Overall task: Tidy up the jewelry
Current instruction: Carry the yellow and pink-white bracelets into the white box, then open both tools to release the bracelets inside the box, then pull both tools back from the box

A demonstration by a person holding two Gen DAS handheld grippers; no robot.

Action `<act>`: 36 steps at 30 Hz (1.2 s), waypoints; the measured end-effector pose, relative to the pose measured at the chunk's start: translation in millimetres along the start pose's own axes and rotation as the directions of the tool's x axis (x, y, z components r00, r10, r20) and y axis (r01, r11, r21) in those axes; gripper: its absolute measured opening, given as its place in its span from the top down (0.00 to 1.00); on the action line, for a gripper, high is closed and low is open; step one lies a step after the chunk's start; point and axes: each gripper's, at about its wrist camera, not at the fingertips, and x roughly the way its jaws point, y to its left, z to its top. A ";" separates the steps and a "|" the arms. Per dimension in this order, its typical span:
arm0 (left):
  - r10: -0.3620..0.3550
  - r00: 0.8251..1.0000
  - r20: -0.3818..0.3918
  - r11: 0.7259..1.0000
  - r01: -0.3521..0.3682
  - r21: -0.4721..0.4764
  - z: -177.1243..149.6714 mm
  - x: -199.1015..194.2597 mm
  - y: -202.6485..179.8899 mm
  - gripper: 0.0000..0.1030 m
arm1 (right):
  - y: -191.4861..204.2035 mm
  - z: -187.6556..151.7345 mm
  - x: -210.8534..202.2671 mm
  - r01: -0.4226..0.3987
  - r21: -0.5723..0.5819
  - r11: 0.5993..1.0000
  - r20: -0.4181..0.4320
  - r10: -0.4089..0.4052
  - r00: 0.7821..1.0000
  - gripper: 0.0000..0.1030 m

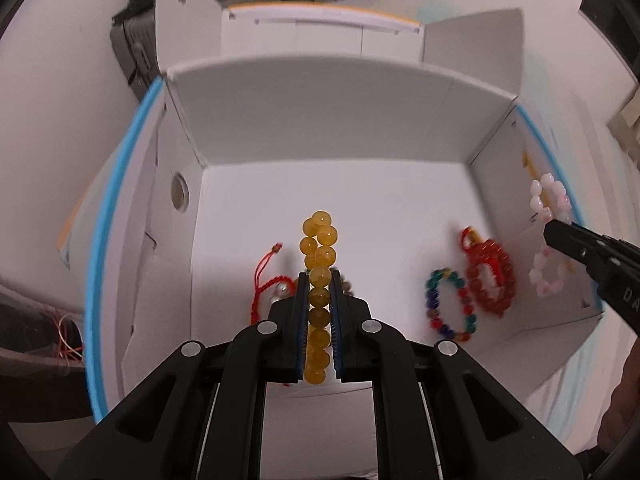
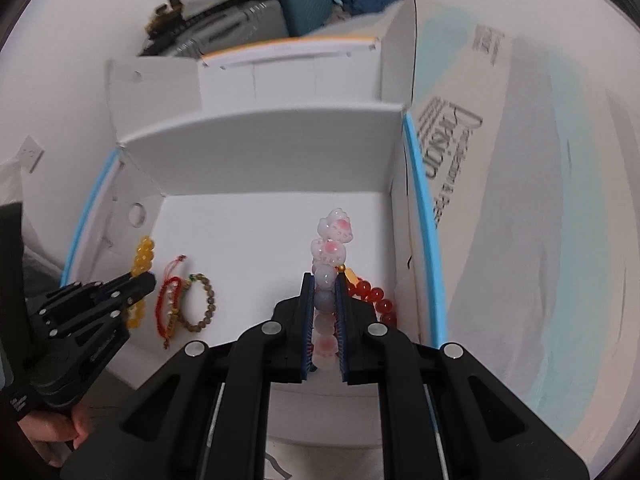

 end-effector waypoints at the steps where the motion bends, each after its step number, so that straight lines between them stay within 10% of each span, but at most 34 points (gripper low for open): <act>1: 0.004 1.000 -0.006 1.000 -0.004 -0.003 -0.2 4.2 2.9 0.92 | -0.7 0.3 5.0 0.003 0.004 1.000 -0.009 -0.003 1.000 0.91; 19: 0.032 0.999 -0.035 0.999 -0.032 -0.011 -0.7 18.7 10.1 0.90 | -2.0 -0.1 34.2 0.020 0.026 0.999 -0.067 -0.018 0.998 0.90; 24: 0.045 0.999 -0.014 0.999 -0.045 -0.012 -0.7 9.7 6.8 0.87 | 1.6 -2.1 25.3 -0.014 0.007 1.000 -0.053 0.015 0.998 0.74; 28: 0.053 0.998 0.032 0.998 -0.052 -0.023 -3.2 -7.5 4.6 0.57 | 7.6 -6.0 1.7 -0.001 -0.017 1.000 0.022 0.002 1.000 0.39; 36: 0.059 0.990 0.129 0.998 -0.055 -0.037 -21.8 -51.6 5.6 0.28 | 9.3 -27.8 -36.7 -0.004 -0.032 0.999 0.099 0.007 0.995 0.27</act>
